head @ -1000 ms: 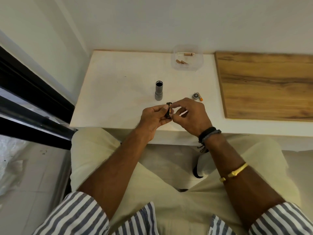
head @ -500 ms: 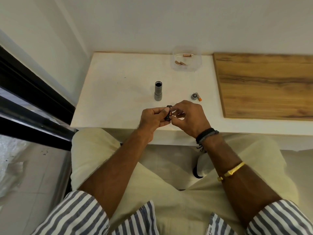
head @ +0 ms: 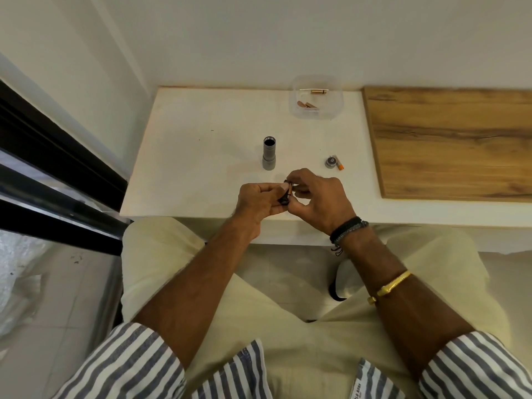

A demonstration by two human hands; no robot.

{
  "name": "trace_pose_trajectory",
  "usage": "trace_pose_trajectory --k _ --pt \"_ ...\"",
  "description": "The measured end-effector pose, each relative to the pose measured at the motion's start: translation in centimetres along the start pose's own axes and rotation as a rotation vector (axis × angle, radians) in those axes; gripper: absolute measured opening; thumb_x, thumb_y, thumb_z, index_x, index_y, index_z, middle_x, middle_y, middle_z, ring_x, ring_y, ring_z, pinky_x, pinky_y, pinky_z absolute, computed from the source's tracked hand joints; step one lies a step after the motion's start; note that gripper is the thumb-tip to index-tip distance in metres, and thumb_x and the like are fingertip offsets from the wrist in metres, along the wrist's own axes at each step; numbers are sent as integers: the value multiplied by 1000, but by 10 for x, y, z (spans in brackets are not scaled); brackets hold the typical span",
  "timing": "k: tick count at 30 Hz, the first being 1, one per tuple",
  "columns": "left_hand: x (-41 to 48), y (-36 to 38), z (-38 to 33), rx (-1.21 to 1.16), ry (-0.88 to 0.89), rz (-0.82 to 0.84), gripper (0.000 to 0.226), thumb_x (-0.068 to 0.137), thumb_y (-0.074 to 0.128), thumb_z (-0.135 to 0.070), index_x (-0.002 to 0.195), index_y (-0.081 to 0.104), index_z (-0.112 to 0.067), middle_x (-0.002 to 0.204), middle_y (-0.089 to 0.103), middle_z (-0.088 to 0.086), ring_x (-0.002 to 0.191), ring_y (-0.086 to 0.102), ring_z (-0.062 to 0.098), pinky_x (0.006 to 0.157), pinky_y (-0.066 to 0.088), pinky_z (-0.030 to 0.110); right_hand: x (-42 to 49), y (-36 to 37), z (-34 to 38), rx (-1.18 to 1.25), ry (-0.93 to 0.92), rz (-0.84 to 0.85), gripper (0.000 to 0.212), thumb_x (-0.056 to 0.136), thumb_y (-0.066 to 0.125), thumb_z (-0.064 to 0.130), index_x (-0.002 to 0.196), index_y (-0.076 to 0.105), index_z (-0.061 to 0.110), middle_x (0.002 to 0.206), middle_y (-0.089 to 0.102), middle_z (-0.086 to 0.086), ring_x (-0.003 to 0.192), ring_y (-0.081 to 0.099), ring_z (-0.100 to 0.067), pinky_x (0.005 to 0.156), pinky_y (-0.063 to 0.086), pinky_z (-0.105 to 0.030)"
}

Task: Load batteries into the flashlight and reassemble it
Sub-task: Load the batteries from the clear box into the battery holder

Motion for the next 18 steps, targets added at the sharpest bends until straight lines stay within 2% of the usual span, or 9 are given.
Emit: trace_pose_trajectory --k 2,7,11,14,18 --pt "0 0 -1 -16 -3 -2 19 90 73 -16 102 75 -1 92 78 14 80 77 25 64 61 29 0 -3 1 18 -25 -15 29 85 74 20 113 68 13 98 77 -3 88 75 -15 83 61 -21" --pt "0 -1 -1 -102 -23 1 22 92 71 -15 107 72 1 101 76 18 91 76 29 76 64 36 1 -10 7 -5 -149 -84 17 82 72 6 97 79 11 96 79 -4 83 74 -19 78 62 -30" --pt "-1 -1 2 -179 -46 -5 17 91 72 -15 102 74 -2 98 77 16 87 77 27 71 63 32 0 -9 8 15 -160 -86 13 84 74 9 95 80 12 99 78 -4 87 71 -14 79 59 -21" --pt "0 0 3 -191 -42 -1 13 91 72 -15 99 75 -5 98 78 14 86 77 27 70 62 31 0 -8 6 57 -121 -81 10 85 80 17 94 80 13 94 76 0 84 66 -8 77 54 -11" --pt "2 -1 2 -159 -13 -24 11 92 71 -15 98 74 -6 99 77 15 88 77 27 74 63 34 0 -9 -12 205 103 -109 12 83 83 14 94 80 11 89 77 0 77 71 -6 76 57 -16"
Point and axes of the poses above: each hand's wrist, its own x-axis towards the middle knuckle, its own y-axis out of the palm, z = x × y, the point moved 6 cm from there along x, towards the middle knuckle
